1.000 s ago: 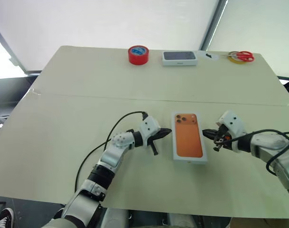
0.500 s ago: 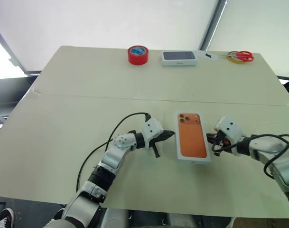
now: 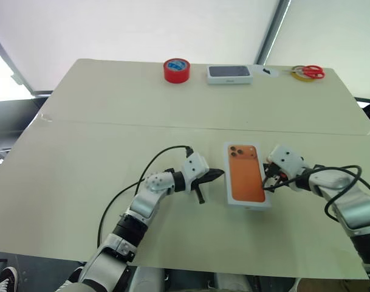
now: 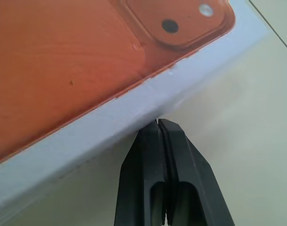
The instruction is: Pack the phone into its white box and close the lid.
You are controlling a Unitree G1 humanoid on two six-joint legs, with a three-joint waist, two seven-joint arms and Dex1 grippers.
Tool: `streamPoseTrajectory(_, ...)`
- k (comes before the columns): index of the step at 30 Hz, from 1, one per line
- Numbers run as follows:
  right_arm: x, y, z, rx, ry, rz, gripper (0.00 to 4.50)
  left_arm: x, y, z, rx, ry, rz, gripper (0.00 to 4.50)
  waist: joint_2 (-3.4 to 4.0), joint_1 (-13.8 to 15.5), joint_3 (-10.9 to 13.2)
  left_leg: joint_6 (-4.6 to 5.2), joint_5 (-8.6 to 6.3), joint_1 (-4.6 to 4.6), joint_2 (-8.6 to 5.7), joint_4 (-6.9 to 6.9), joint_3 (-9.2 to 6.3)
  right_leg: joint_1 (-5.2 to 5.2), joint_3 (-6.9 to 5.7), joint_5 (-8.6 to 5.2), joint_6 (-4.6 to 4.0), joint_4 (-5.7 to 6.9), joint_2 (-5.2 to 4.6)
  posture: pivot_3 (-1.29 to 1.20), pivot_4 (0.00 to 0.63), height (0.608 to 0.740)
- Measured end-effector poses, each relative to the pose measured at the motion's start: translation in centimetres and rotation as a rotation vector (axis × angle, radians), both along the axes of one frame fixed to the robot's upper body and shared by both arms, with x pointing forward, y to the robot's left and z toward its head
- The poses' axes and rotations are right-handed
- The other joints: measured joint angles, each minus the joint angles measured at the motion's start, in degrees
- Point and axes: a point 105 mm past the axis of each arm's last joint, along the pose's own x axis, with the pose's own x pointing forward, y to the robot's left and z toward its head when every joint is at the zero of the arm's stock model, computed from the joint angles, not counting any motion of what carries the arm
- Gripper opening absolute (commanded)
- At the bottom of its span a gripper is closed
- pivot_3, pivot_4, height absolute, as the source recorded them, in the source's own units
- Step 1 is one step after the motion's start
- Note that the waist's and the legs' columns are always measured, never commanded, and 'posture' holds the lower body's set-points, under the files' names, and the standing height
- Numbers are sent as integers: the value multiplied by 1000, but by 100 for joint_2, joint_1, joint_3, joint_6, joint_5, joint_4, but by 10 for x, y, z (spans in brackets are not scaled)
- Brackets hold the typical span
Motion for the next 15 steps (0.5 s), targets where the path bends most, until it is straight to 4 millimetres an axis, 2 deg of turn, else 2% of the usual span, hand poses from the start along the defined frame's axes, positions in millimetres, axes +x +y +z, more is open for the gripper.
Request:
streamPoseTrajectory(6,8,-1,4,-44,-31,12,48,0,-3,-4,46,-4,-8,0,0,1,0,0,0,7,0,0,1,5,1,0,0,2,1,0,150,740)
streamPoseTrajectory(15,2,-8,0,-110,-15,37,48,0,-6,-2,49,-9,-17,0,1,13,-1,0,0,6,0,2,0,6,0,0,0,2,0,0,150,740)
